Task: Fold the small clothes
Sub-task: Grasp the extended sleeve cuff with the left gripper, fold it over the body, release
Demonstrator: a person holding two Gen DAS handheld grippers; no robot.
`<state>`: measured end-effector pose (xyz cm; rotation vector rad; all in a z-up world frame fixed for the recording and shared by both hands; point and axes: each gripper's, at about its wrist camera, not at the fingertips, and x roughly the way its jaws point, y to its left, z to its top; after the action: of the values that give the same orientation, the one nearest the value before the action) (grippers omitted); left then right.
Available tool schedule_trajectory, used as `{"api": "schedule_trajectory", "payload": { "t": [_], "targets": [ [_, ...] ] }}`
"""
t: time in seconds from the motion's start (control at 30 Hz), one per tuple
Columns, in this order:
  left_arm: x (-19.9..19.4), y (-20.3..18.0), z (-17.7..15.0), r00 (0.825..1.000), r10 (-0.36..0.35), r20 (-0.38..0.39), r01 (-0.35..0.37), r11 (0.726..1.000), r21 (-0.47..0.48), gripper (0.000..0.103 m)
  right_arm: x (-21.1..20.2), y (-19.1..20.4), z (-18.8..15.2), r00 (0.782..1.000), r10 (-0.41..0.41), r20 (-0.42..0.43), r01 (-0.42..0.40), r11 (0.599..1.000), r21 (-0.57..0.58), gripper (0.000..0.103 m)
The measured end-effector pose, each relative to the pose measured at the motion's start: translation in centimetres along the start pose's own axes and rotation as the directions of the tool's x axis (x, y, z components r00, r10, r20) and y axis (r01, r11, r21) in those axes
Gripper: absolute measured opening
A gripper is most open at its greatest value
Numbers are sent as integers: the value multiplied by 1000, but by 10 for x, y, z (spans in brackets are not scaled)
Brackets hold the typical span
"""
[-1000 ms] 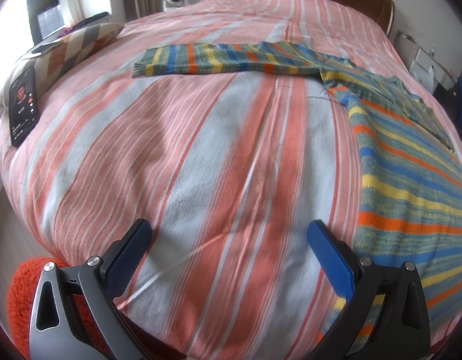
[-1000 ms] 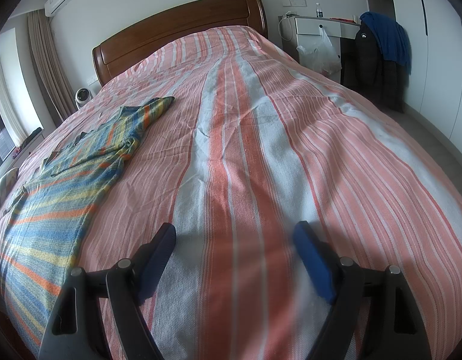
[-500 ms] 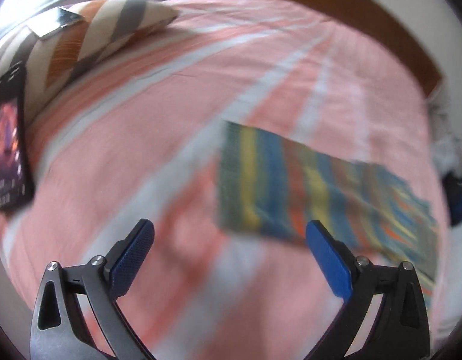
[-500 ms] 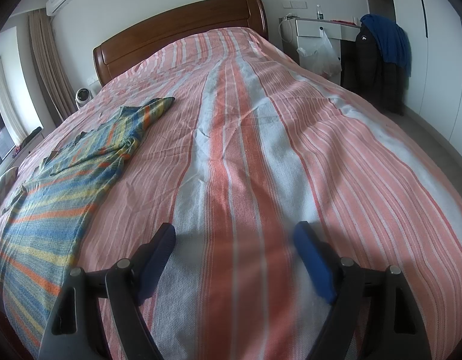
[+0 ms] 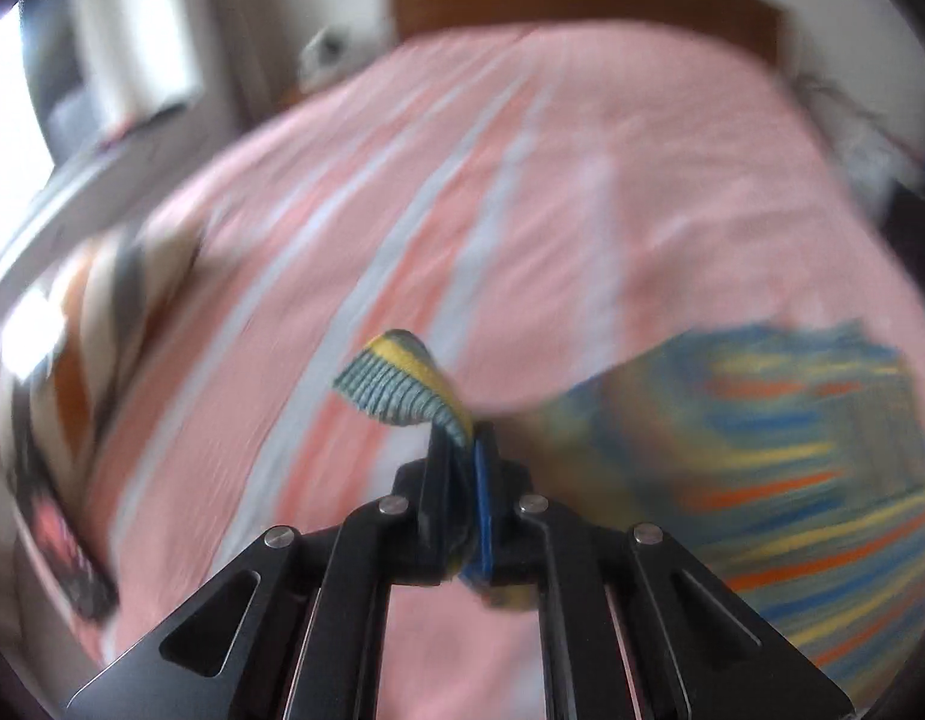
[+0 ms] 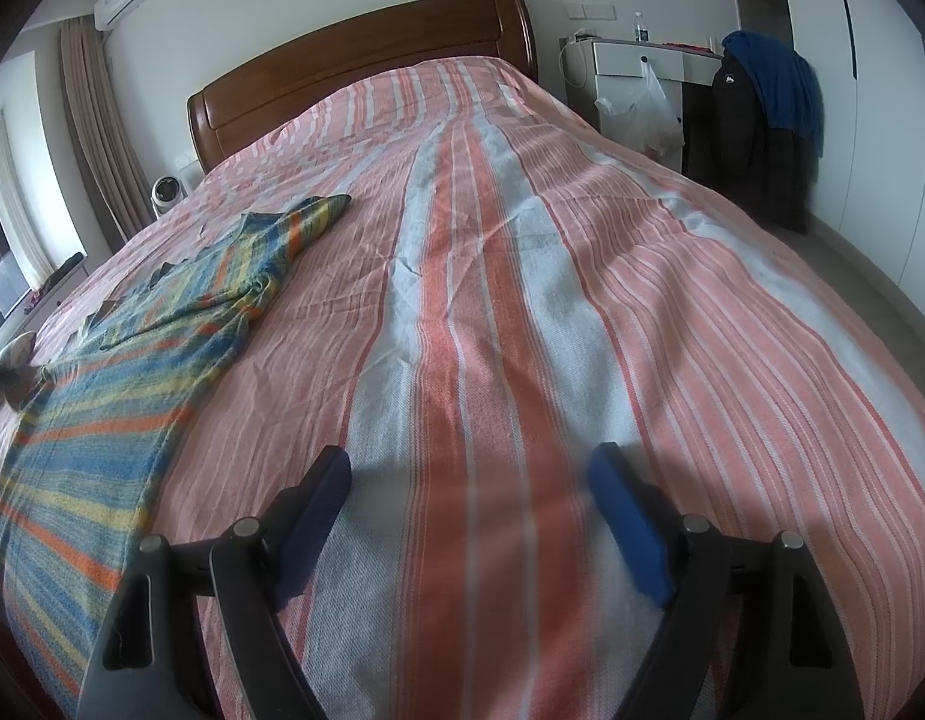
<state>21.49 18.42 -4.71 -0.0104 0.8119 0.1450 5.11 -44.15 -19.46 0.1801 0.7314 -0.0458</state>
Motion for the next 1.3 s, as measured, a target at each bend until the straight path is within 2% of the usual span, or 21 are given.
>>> {"api": "schedule_trajectory", "payload": {
  "t": [0.13, 0.2, 0.23, 0.27, 0.3, 0.33, 0.4, 0.47, 0.5, 0.6, 0.67, 0.73, 0.77, 0.83, 0.9, 0.93, 0.97, 1.0, 1.07, 1.2, 1.3],
  "targets": [
    [-47, -99, 30, 981, -164, 103, 144, 973, 182, 5, 0, 1, -1, 1000, 0, 3, 0, 1000, -1, 82],
    [-54, -155, 31, 958, -271, 90, 241, 937, 254, 7, 0, 0, -1, 1000, 0, 3, 0, 1000, -1, 82],
    [-49, -183, 26, 943, -327, 55, 299, 912, 281, 15, 0, 0, -1, 1000, 0, 4, 0, 1000, -1, 82],
    [-43, -202, 22, 930, -366, 14, 346, 890, 296, 26, 0, 0, 0, 1000, 1, 4, -1, 1000, -1, 82],
    [-29, -225, 15, 913, -403, -64, 402, 861, 311, 65, 0, 0, 0, 1000, 2, 4, -2, 1000, 0, 82],
    [-20, -237, 11, 908, -405, -106, 417, 853, 314, 87, 0, 0, 0, 1000, 2, 4, -2, 1000, -1, 82],
    [-8, -246, -2, 902, -412, -127, 431, 852, 299, 86, 0, -1, 0, 1000, 3, 4, -3, 1000, 0, 82],
    [5, -229, -6, 889, -431, -154, 458, 854, 247, 86, 0, -1, 0, 1000, 5, 5, -5, 1000, 1, 82],
    [10, -220, -3, 892, -423, -157, 449, 867, 215, 86, 0, -1, 0, 1000, 7, 6, -7, 1000, 1, 82],
    [33, -159, 2, 927, -345, -145, 357, 932, 65, 86, -1, -1, -1, 1000, 12, 9, -12, 1000, 4, 82],
    [55, -117, 4, 943, -300, -145, 296, 954, -48, 86, -2, -1, -1, 1000, 12, 9, -12, 1000, 3, 82],
    [75, -91, -3, 944, -287, -165, 265, 953, -145, 87, -2, -1, -1, 1000, 13, 9, -13, 1000, 3, 82],
    [87, -80, -13, 929, -314, -198, 282, 944, -174, 87, -2, -1, -1, 1000, 12, 9, -12, 1000, 3, 82],
    [99, -87, -36, 911, -328, -250, 299, 943, -147, 85, -1, -1, -1, 1000, 11, 8, -11, 1000, 2, 82],
    [114, -99, -63, 930, -182, -319, 192, 981, -2, 71, -1, 0, -1, 1000, 10, 8, -10, 1000, 0, 82],
    [115, -101, -72, 940, -147, -309, 167, 985, 39, 71, -1, 0, -1, 1000, 9, 8, -9, 1000, 0, 82],
    [109, -99, -76, 951, -142, -276, 157, 987, 32, 71, -1, 0, -1, 1000, 9, 7, -9, 1000, 0, 82],
    [102, -96, -78, 952, -133, -277, 143, 990, 13, 71, -1, 0, -1, 1000, 8, 7, -8, 1000, -1, 82],
    [89, -93, -75, 951, -154, -268, 162, 987, 7, 72, -1, 0, -1, 1000, 8, 7, -8, 1000, -1, 82],
    [67, -81, -55, 959, -192, -207, 200, 980, 21, 84, -1, 0, -1, 1000, 8, 7, -8, 1000, -1, 82],
    [83, -66, -21, 944, -264, -196, 258, 965, -54, 84, -1, 0, -1, 1000, 6, 6, -6, 1000, -3, 82]
  ]
}}
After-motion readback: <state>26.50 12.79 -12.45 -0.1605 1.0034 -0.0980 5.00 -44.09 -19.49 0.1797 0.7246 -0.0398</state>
